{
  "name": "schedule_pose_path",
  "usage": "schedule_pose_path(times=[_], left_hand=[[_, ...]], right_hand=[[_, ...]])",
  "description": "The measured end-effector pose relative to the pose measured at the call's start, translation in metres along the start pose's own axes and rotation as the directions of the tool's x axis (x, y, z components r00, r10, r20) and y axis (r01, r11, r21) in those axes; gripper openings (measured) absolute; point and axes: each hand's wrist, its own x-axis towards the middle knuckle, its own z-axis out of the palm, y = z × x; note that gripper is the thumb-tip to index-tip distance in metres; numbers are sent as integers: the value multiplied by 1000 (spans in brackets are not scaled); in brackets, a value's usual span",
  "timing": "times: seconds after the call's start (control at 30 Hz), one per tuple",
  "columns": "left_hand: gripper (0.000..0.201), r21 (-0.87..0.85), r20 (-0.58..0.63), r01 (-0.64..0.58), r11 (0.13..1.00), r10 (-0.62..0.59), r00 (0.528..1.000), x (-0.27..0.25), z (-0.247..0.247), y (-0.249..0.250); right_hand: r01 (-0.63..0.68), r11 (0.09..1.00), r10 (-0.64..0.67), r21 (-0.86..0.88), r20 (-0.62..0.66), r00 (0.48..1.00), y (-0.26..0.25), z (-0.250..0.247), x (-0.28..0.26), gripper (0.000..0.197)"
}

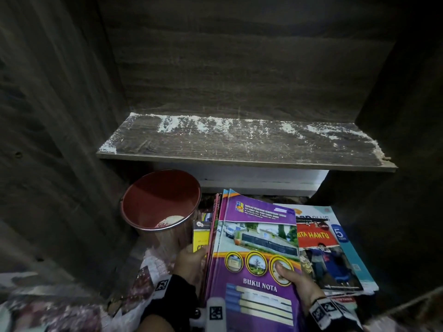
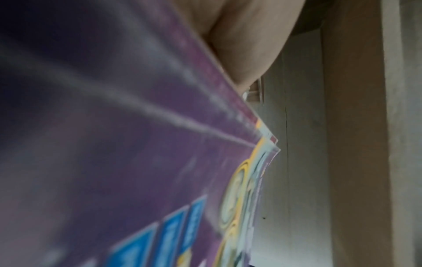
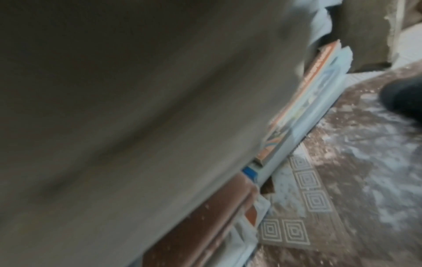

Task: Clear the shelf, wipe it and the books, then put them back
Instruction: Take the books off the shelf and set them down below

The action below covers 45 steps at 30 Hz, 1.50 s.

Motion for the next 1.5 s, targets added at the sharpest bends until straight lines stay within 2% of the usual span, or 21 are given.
schedule_pose_path(times=[0.07,0.23,0.3,0.4,0.43,0.57,0.67,0.73,0.8,0.87,0.97,1.0,1.03,1.1,1.13,1.17,1.23,1.3,1.4,1.43,1.5], left_hand=[[9,47,-1,-94,994,94,996,-19,3,17],[9,114,22,-190,975,189,982,-36,3,35],[11,218,31,-275,936,275,961,-44,5,49],[12,329,44,-365,871,372,927,-53,1,76],[11,371,24,-390,843,411,911,-55,-3,86],[7,530,57,-486,695,543,838,-66,-17,124],[7,379,112,-541,751,543,832,-76,-7,138],[14,276,112,-533,800,524,844,-79,8,139],[12,216,99,-512,832,503,859,-82,25,131],[14,164,84,-461,872,454,887,-79,39,112],[19,289,79,-325,900,316,945,-59,41,70],[24,455,71,-289,842,289,955,-54,38,60],[32,654,77,-248,715,263,962,-49,32,52],[41,878,128,-197,435,183,975,-47,23,43],[42,898,162,-195,394,114,980,-49,20,41],[43,888,191,-195,415,52,980,-49,18,38],[33,861,218,-219,459,56,974,-50,14,36],[24,844,220,-233,484,85,972,-52,11,40],[25,812,253,-286,509,135,958,-52,8,61],[26,813,267,-313,492,162,950,-53,9,75],[31,815,324,-395,425,232,917,-55,9,109]], right_hand=[[28,999,-28,-15,-17,999,-1,-3,1,133],[9,999,-9,-32,6,1000,5,-17,17,134],[-2,996,3,-94,9,1000,-8,-8,1,118],[31,996,-26,-89,56,998,-20,-4,-14,77],[44,991,-40,-128,34,999,-23,-3,-15,78],[125,960,-141,-251,-46,989,-4,-3,24,115],[131,936,-174,-326,-107,979,11,-5,46,151],[120,912,-176,-391,-110,978,18,-8,58,152],[66,890,-138,-451,-127,982,-2,6,19,138],[47,897,-114,-439,-128,985,-3,-1,31,125],[-19,926,-26,-377,-115,993,-19,1,13,106],[-46,932,7,-359,-110,994,-19,-3,18,89],[-46,928,9,-371,-102,995,-29,2,0,78],[-85,918,59,-388,-78,995,-40,14,-28,84],[-91,919,75,-385,-55,996,-41,14,-29,88],[-83,915,73,-395,-42,996,-42,17,-32,86],[-68,868,58,-492,-36,998,-49,23,-38,78],[-25,789,7,-614,-31,999,-58,30,-48,70],[84,662,-141,-744,-13,990,-83,42,-65,27],[158,638,-222,-753,17,975,-95,46,-66,17],[346,551,-461,-760,69,885,-129,60,-84,16]])
